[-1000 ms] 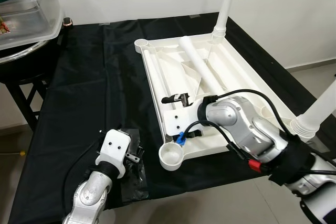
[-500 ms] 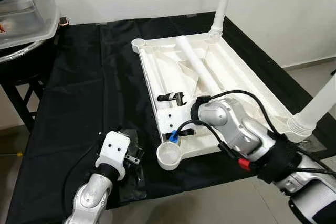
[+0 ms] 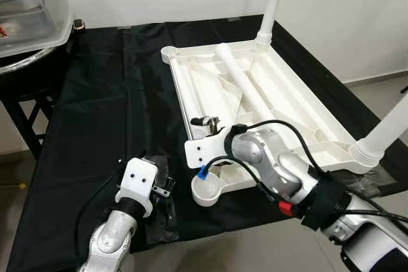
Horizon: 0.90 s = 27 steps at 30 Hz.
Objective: Building children table
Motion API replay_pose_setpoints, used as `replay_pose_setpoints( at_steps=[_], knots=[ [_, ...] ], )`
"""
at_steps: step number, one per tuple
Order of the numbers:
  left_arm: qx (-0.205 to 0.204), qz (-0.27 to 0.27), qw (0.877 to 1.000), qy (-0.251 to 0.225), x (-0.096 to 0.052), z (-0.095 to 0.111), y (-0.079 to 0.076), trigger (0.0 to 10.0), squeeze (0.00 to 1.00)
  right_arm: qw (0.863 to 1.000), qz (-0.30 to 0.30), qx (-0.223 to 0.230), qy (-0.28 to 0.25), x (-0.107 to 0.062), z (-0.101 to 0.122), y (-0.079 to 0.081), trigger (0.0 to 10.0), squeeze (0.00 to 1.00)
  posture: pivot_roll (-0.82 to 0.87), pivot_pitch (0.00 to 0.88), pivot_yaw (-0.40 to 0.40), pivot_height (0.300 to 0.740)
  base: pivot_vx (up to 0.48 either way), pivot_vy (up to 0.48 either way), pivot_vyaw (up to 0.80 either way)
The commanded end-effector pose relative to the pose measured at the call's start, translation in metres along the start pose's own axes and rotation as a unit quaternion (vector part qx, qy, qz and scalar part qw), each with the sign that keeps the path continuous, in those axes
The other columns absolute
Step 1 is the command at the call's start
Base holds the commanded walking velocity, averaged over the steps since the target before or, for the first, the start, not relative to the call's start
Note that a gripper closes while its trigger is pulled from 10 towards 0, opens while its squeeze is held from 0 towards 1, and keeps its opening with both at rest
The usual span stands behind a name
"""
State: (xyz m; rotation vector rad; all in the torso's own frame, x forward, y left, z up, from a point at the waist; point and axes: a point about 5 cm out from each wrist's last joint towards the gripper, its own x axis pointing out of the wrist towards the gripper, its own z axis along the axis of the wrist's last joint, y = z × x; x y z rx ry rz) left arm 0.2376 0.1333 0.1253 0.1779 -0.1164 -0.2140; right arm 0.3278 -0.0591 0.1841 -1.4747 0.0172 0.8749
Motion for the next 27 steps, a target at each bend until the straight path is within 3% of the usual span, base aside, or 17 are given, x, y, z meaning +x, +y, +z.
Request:
replay_pose_setpoints(
  at_steps=[1, 17, 25, 27],
  knots=[
    [0.004, 0.001, 1.0, 0.003, -0.003, 0.0, -0.001, 10.0, 0.0, 0.999, -0.017, 0.001, 0.031, 0.007, -0.006, 0.006, 0.0, 0.0, -0.01, 0.156, -0.065, 0.74, 0.0, 0.0, 0.0],
    [0.002, 0.007, 1.0, 0.002, -0.002, 0.001, -0.002, 10.0, 0.0, 0.991, -0.109, 0.034, 0.068, 0.008, -0.009, -0.011, 0.0, 0.0, -0.01, 0.149, -0.065, 0.74, 0.0, 0.0, 0.0],
    [0.005, 0.007, 1.0, 0.003, 0.0, -0.001, 0.0, 10.0, 0.0, 0.975, -0.209, 0.033, 0.068, -0.002, -0.008, -0.042, 0.0, 0.0, -0.02, 0.129, -0.054, 0.74, 0.0, 0.0, 0.0],
    [0.002, 0.009, 1.0, 0.002, 0.001, -0.001, 0.002, 10.0, 0.0, 0.963, -0.26, 0.036, 0.067, -0.009, -0.009, -0.058, 0.0, 0.0, -0.02, 0.12, -0.052, 0.74, 0.0, 0.0, 0.0]
  ],
)
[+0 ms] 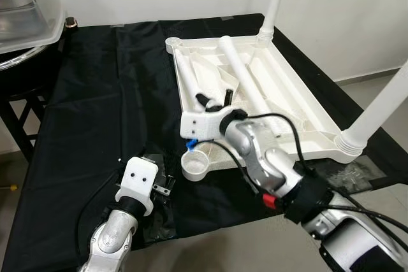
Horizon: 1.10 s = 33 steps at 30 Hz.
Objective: Building children table
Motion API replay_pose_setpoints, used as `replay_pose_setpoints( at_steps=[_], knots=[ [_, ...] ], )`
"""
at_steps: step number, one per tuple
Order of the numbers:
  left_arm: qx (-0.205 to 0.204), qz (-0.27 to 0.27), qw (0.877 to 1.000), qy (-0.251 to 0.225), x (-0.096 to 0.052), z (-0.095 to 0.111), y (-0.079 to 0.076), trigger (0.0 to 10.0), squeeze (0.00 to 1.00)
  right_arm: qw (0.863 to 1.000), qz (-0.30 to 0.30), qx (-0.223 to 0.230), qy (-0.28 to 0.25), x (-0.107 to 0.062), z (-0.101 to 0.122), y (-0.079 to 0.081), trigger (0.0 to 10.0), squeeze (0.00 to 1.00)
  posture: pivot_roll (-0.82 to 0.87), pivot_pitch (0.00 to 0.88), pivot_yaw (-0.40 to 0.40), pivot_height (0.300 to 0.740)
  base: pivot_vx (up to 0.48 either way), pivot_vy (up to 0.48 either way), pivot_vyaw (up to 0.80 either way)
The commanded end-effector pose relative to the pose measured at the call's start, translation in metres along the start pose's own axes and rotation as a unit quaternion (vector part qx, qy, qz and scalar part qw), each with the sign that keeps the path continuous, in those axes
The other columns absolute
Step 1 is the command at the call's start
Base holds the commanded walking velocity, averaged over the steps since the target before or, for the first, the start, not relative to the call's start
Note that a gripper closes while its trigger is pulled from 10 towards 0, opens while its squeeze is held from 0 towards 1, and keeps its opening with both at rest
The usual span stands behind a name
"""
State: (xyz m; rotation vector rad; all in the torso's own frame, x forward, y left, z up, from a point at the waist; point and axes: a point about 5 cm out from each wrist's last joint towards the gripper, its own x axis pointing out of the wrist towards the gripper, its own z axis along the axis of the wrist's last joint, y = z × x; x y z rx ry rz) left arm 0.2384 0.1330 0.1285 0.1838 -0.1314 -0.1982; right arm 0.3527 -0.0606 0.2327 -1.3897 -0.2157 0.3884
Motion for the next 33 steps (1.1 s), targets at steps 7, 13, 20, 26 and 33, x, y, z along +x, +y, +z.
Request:
replay_pose_setpoints(
  at_steps=[7, 13, 20, 26, 33],
  knots=[
    [-0.025, 0.021, 0.999, -0.001, 0.006, 0.002, 0.012, 10.0, 0.0, 0.99, -0.136, 0.042, 0.001, -0.003, -0.002, -0.045, 0.0, 0.0, -0.03, 0.1, -0.04, 0.74, 0.0, 0.0, 0.0],
    [-0.091, 0.065, 0.993, -0.039, 0.022, 0.023, 0.038, 10.0, 0.0, 0.967, -0.24, 0.089, -0.021, -0.014, -0.002, -0.086, 0.0, 0.0, -0.03, 0.072, -0.028, 0.74, 0.0, 0.0, 0.0],
    [-0.171, 0.084, 0.978, -0.086, 0.035, 0.047, 0.057, 10.0, 0.0, 0.938, -0.29, 0.178, -0.072, -0.022, 0.0, -0.114, 0.0, 0.0, -0.03, 0.06, -0.02, 0.74, 0.0, 0.0, 0.0],
    [-0.437, 0.072, 0.876, -0.19, 0.05, 0.087, 0.087, 10.0, 0.0, 0.796, -0.185, 0.512, -0.264, -0.035, 0.0, -0.138, 0.0, 0.0, -0.01, 0.047, -0.015, 0.74, 0.0, 0.0, 0.0],
    [-0.602, -0.012, 0.747, -0.283, 0.045, 0.117, 0.115, 10.0, 0.0, 0.624, -0.016, 0.621, -0.474, -0.074, -0.013, -0.142, 1.0, 0.0, 0.0, 0.043, -0.011, 0.74, 0.0, 0.0, 0.0]
  ],
)
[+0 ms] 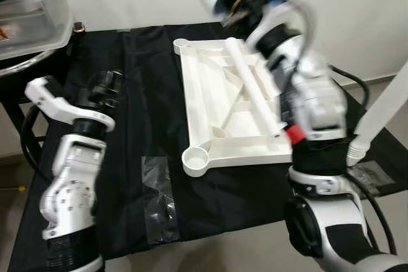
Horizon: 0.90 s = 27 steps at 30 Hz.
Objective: Building children table
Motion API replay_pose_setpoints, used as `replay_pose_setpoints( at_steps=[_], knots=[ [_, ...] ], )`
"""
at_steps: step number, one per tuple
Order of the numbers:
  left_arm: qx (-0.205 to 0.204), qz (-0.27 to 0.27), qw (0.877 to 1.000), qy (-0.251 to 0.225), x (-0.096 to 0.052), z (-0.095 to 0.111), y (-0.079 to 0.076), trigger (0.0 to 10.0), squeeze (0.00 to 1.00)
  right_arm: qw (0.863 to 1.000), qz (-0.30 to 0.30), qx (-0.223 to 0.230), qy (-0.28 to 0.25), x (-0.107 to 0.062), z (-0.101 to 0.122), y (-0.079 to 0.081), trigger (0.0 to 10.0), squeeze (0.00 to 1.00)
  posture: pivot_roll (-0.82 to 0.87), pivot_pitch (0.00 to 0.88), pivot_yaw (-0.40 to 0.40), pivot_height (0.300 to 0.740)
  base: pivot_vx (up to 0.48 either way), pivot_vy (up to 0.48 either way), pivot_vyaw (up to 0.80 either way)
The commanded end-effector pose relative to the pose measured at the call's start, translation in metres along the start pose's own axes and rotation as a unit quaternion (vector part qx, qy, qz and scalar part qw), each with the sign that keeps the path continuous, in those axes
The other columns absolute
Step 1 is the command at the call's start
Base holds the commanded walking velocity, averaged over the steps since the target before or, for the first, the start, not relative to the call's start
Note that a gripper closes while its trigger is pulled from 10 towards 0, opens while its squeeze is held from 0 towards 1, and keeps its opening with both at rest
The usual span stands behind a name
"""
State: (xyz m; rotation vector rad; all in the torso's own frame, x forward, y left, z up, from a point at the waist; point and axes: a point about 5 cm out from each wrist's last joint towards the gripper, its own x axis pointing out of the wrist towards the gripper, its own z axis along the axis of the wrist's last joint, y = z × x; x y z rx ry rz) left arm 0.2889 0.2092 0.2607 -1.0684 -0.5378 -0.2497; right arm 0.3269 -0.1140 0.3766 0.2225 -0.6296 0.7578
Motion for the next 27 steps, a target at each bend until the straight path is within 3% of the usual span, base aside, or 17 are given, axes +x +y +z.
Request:
replay_pose_setpoints(
  at_steps=[1, 2, 5, 7, 8, 10, 12, 16, 18, 25, 26, 27],
  knots=[
    [-0.072, -0.027, 0.997, -0.013, 0.003, 0.009, -0.005, 10.0, 0.0, 0.992, 0.095, 0.072, -0.036, -0.013, 0.01, 0.008, 1.0, 0.0, 0.0, 0.043, -0.011, 0.74, 0.0, 0.0, 0.0],
    [-0.099, -0.043, 0.994, -0.021, 0.004, 0.014, -0.008, 10.0, 0.0, 0.987, 0.126, 0.091, -0.045, -0.021, 0.012, 0.009, 1.2, 0.0, 0.0, 0.04, -0.009, 0.74, 0.0, 0.0, 0.0],
    [-0.122, -0.056, 0.99, -0.03, 0.004, 0.016, -0.01, 10.0, 0.0, 0.981, 0.152, 0.112, -0.045, -0.027, 0.011, 0.009, 1.6, 0.0, 0.0, 0.039, -0.008, 0.74, 0.0, 0.0, 0.0],
    [-0.144, -0.068, 0.987, -0.034, 0.004, 0.019, -0.012, 10.0, 0.0, 0.974, 0.186, 0.122, -0.039, -0.036, 0.008, 0.01, 1.3, 0.0, 0.01, 0.036, -0.008, 0.74, 0.0, 0.0, 0.0],
    [-0.157, -0.087, 0.983, -0.032, 0.003, 0.02, -0.013, 10.0, 0.0, 0.966, 0.222, 0.128, -0.018, -0.047, 0.001, 0.012, 0.0, 0.0, 0.01, 0.033, -0.008, 0.74, 0.0, 0.0, 0.0],
    [-0.173, -0.136, 0.975, -0.015, 0.001, 0.025, -0.022, 10.0, 0.0, 0.957, 0.255, 0.133, 0.022, -0.062, -0.013, 0.014, 0.0, 0.0, 0.01, 0.031, -0.006, 0.74, 0.0, 0.0, 0.0],
    [-0.18, -0.155, 0.971, -0.006, -0.001, 0.027, -0.026, 10.0, 0.0, 0.956, 0.255, 0.142, 0.029, -0.065, -0.016, 0.014, 0.0, 0.0, 0.01, 0.031, -0.006, 0.74, 0.0, 0.0, 0.0],
    [-0.153, -0.214, 0.965, 0.01, -0.007, 0.033, -0.038, 10.0, 0.0, 0.957, 0.25, 0.142, 0.036, -0.065, -0.018, 0.012, 0.0, 0.0, 0.02, 0.033, -0.005, 0.74, 0.0, 0.0, 0.0],
    [-0.144, -0.271, 0.951, 0.031, -0.015, 0.038, -0.047, 10.0, 0.0, 0.953, 0.261, 0.149, 0.038, -0.067, -0.016, 0.013, 0.0, 0.0, 0.02, 0.036, -0.005, 0.74, 0.0, 0.0, 0.0],
    [-0.14, -0.302, 0.942, 0.049, -0.025, 0.041, -0.051, 10.0, 0.0, 0.942, 0.292, 0.154, 0.06, -0.07, -0.018, 0.022, 0.0, 0.0, 0.01, 0.036, -0.005, 0.74, 0.0, 0.0, 0.0],
    [-0.135, -0.305, 0.941, 0.058, -0.027, 0.035, -0.054, 10.0, 0.0, 0.93, 0.32, 0.137, 0.121, -0.077, -0.035, 0.033, 0.0, 0.0, 0.01, 0.037, -0.007, 0.74, 0.0, 0.0, 0.0],
    [-0.135, -0.305, 0.941, 0.058, -0.027, 0.035, -0.054, 10.0, 0.0, 0.93, 0.32, 0.137, 0.121, -0.077, -0.035, 0.033, 0.0, 0.0, 0.01, 0.037, -0.007, 0.74, 0.0, 0.0, 0.0]
  ],
)
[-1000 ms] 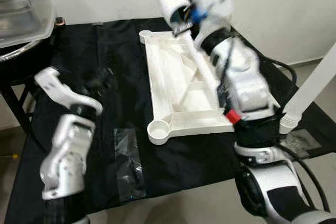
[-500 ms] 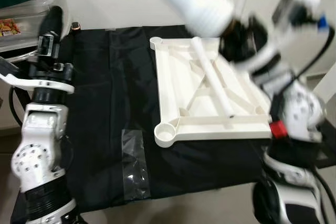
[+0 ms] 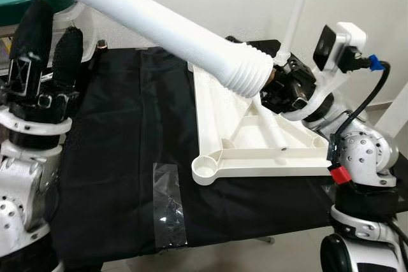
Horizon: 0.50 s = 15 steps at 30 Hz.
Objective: Building children table
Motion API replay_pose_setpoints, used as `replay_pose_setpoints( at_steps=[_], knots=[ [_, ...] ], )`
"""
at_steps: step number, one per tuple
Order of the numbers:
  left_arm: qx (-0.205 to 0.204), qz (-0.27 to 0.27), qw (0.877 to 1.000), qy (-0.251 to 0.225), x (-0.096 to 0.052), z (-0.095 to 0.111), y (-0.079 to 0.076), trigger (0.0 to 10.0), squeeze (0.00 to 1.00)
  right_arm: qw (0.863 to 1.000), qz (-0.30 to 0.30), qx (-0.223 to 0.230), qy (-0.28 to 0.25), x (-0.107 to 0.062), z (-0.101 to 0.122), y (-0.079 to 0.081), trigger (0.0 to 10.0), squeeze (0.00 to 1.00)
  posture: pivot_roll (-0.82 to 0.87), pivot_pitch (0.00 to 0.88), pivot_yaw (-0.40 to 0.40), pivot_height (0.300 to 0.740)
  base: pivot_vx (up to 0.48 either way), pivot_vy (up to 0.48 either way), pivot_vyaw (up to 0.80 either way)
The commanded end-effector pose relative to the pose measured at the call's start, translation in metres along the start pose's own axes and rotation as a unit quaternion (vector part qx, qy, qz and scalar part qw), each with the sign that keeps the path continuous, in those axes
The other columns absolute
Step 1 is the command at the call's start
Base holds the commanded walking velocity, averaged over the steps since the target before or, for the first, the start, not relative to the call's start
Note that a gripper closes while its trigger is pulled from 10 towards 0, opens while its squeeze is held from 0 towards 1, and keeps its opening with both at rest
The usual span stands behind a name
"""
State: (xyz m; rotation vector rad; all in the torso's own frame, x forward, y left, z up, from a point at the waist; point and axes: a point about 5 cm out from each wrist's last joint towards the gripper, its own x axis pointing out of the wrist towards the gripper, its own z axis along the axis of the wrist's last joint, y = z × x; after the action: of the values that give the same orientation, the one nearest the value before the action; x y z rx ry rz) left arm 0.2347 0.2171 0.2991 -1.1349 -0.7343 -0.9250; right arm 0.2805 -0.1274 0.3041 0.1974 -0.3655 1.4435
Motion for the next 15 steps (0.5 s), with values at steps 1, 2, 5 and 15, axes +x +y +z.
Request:
replay_pose_setpoints(
  at_steps=[1, 2, 5, 15],
  knots=[
    [-0.001, -0.011, 1.0, 0.012, 0.001, -0.006, -0.004, 10.0, 0.0, 0.999, 0.025, 0.001, 0.033, 0.005, -0.011, 0.006, 0.0, 0.0, 0.01, 0.037, -0.007, 0.74, 0.0, 0.0, 0.0],
    [-0.002, -0.011, 1.0, 0.015, 0.002, -0.008, -0.004, 10.0, 0.0, 0.998, 0.031, -0.001, 0.055, 0.005, -0.018, 0.008, 0.0, 0.0, 0.01, 0.037, -0.007, 0.74, 0.0, 0.0, 0.0],
    [-0.004, -0.01, 1.0, 0.02, 0.004, -0.01, -0.004, 10.0, 0.0, 0.996, 0.041, -0.004, 0.081, 0.005, -0.024, 0.011, 0.0, 0.0, 0.01, 0.04, -0.008, 0.74, 0.0, 0.0, 0.0],
    [-0.024, -0.017, 0.999, 0.028, 0.007, -0.013, -0.007, 0.0, 0.0, 0.995, 0.026, -0.016, 0.092, 0.003, -0.024, 0.005, 0.0, 0.0, 0.02, 0.043, -0.008, 0.74, 0.0, 0.0, 0.0]
  ],
)
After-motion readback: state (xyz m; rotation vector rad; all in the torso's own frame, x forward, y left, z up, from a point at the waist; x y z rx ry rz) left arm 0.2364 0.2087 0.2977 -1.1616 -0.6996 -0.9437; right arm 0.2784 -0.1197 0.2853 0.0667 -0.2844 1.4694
